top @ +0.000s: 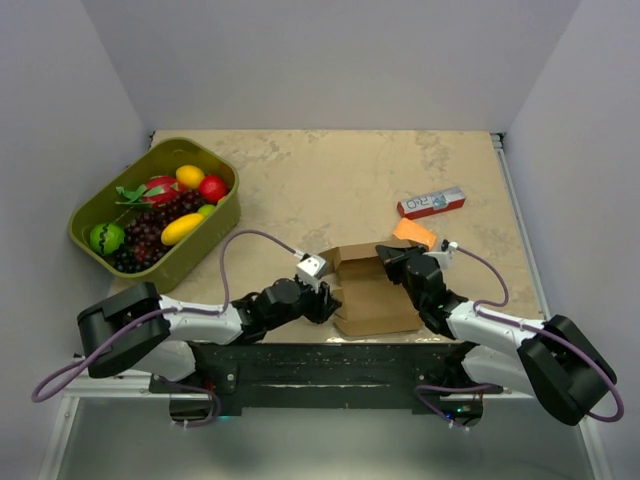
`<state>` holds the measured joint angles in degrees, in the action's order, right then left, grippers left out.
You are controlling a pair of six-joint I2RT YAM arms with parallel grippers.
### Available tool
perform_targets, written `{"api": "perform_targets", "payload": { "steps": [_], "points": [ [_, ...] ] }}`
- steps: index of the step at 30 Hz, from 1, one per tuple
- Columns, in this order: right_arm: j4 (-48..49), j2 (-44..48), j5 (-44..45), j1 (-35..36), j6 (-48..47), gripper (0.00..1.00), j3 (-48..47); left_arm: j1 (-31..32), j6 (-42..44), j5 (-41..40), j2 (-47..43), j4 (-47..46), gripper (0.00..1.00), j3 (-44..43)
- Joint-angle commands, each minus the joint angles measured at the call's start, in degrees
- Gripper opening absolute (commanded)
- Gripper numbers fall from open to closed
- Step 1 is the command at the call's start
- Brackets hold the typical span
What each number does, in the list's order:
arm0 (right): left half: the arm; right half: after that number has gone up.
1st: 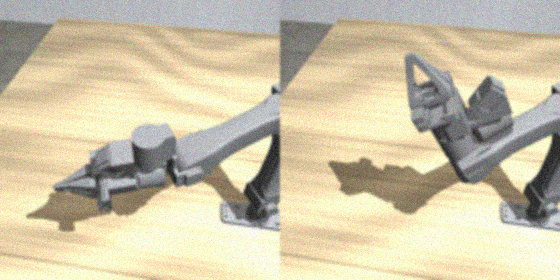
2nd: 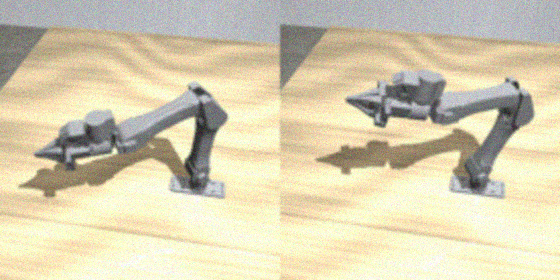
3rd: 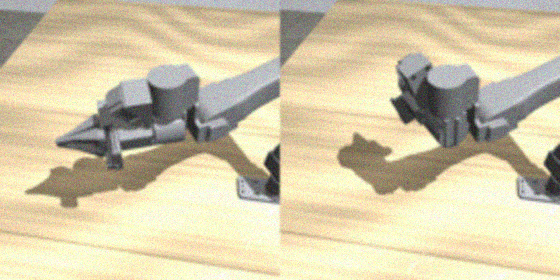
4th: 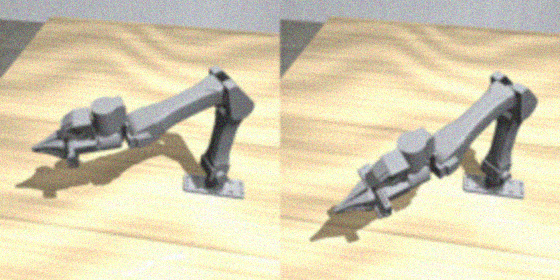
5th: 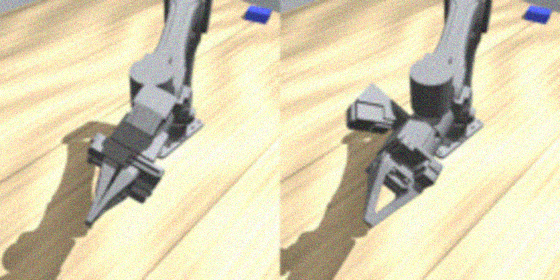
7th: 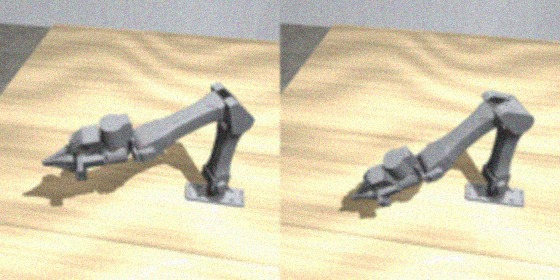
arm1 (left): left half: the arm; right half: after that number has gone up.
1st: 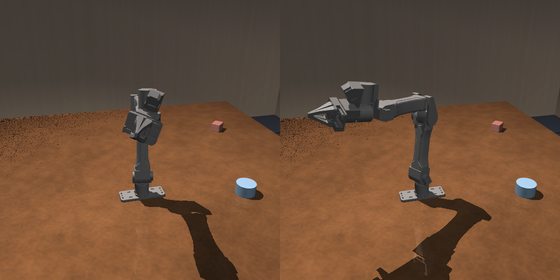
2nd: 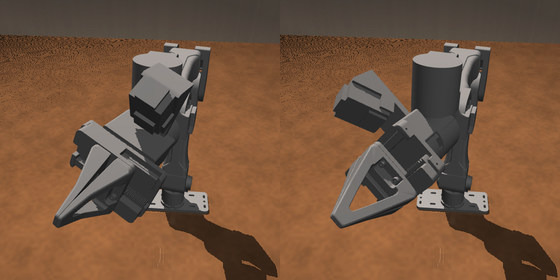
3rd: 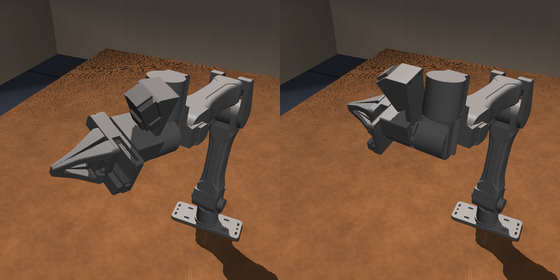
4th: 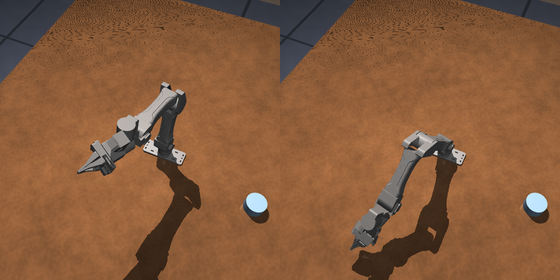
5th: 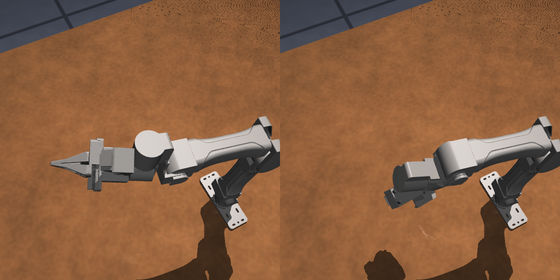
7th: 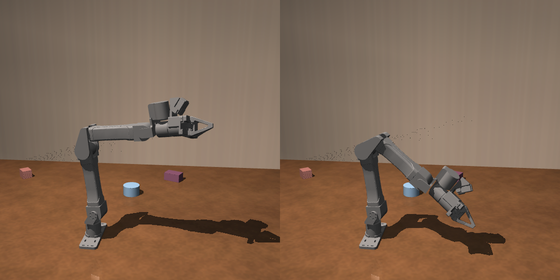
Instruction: Fold the paper box
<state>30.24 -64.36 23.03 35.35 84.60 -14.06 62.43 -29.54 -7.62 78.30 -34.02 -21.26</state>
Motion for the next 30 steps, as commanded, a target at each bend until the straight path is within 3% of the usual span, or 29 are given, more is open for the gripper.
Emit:
{"api": "perform_targets", "payload": {
  "steps": [1,9,25,30],
  "points": [
    [-2.3,-0.4,3.1,0.3,-2.3,0.00,-0.3,0.4,-1.0,0.0,2.2,-8.5,0.41,-3.7],
    [-2.2,-0.8,3.2,0.2,-2.6,0.00,-0.3,0.4,-2.4,1.6,10.9,-10.5,0.35,-6.0],
    [-3.2,-0.4,4.0,0.2,-2.6,0.00,-0.4,0.5,-9.2,3.6,22.1,-16.3,0.22,0.7],
    [-3.6,-0.1,4.0,0.2,-2.7,0.00,-0.4,0.4,-9.0,2.3,21.8,-14.6,0.21,-0.1]
  ]
}}
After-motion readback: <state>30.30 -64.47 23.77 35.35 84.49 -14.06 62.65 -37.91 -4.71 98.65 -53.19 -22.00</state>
